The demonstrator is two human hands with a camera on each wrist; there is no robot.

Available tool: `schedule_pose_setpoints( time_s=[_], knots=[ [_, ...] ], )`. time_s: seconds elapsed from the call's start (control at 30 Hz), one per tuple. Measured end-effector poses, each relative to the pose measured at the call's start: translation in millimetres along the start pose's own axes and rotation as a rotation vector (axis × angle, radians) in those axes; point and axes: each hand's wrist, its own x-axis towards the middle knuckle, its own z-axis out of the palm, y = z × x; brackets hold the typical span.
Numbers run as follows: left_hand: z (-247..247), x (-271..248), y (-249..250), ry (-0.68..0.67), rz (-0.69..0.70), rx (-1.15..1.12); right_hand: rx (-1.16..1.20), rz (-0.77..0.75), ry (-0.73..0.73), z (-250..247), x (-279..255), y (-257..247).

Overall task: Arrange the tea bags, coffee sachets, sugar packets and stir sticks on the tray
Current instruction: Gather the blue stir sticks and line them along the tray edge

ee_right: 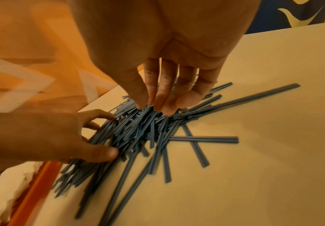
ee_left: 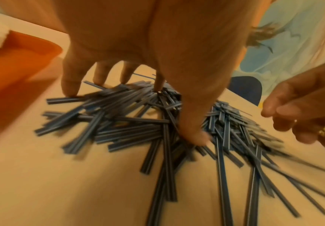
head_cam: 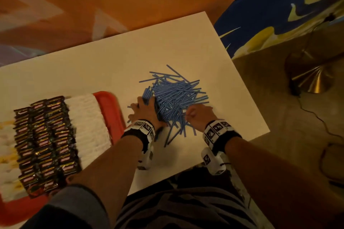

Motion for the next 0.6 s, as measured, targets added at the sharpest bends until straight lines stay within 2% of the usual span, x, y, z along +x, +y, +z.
schedule_pose_setpoints(
  time_s=[0.13, 0.33, 0.47, 0.6],
  knots=[
    [-0.2, 7.7, 16.1, 0.088, -0.035, -0.066, 0.017, -0.044, 0.01, -10.9, 13.8, 10.3],
    [-5.2, 19.0, 21.4, 0.104, -0.045, -0.264, -0.003, -0.082, -0.045, -19.6, 28.6, 6.3],
    [-10.1, 18.5, 21.5, 0.149, -0.112, -0.475, -0.021, -0.145, -0.087, -23.6, 33.3, -0.4],
    [-19.6, 14.1, 18.6, 0.058, -0.249, -0.533, -0.02, -0.168, -0.116, -24.2, 36.9, -6.0]
  ],
)
